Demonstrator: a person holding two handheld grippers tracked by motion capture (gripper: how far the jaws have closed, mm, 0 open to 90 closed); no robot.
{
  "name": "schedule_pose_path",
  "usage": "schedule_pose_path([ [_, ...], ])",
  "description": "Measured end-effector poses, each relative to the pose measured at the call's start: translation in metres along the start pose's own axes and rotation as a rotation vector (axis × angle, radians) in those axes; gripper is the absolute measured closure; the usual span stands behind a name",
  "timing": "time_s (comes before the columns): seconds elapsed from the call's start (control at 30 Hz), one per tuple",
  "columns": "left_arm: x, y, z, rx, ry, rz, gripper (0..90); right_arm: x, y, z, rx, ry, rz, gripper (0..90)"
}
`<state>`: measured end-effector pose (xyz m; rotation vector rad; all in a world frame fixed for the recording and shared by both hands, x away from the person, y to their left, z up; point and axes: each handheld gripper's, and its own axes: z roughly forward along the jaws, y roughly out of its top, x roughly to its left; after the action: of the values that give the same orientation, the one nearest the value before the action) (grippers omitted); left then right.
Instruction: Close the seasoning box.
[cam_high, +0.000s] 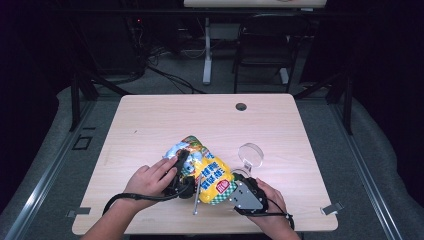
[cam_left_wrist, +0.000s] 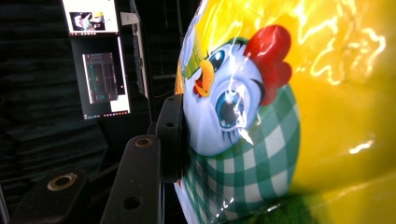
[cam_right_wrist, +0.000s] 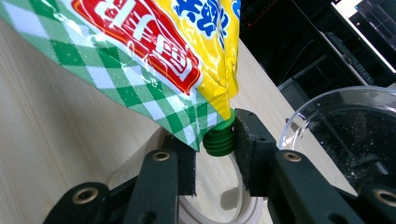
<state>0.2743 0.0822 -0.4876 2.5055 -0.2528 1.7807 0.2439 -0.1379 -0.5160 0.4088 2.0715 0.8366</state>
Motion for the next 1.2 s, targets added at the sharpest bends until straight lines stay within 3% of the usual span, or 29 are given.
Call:
schedule_pose_path([
  [0.53,0.0060,0.0030,-0.0010,0.010,-0.006,0.046,64.2,0.0007,-0.0003,0.0002,0.001,-0.010,-0.016,71.2],
  [1.2,0.0059,0.0089,-0.0045,0.021,0.067,0.105,64.2,-0.0004,-0.0018,0.0000,-0.003,-0.011,0.010,71.1],
])
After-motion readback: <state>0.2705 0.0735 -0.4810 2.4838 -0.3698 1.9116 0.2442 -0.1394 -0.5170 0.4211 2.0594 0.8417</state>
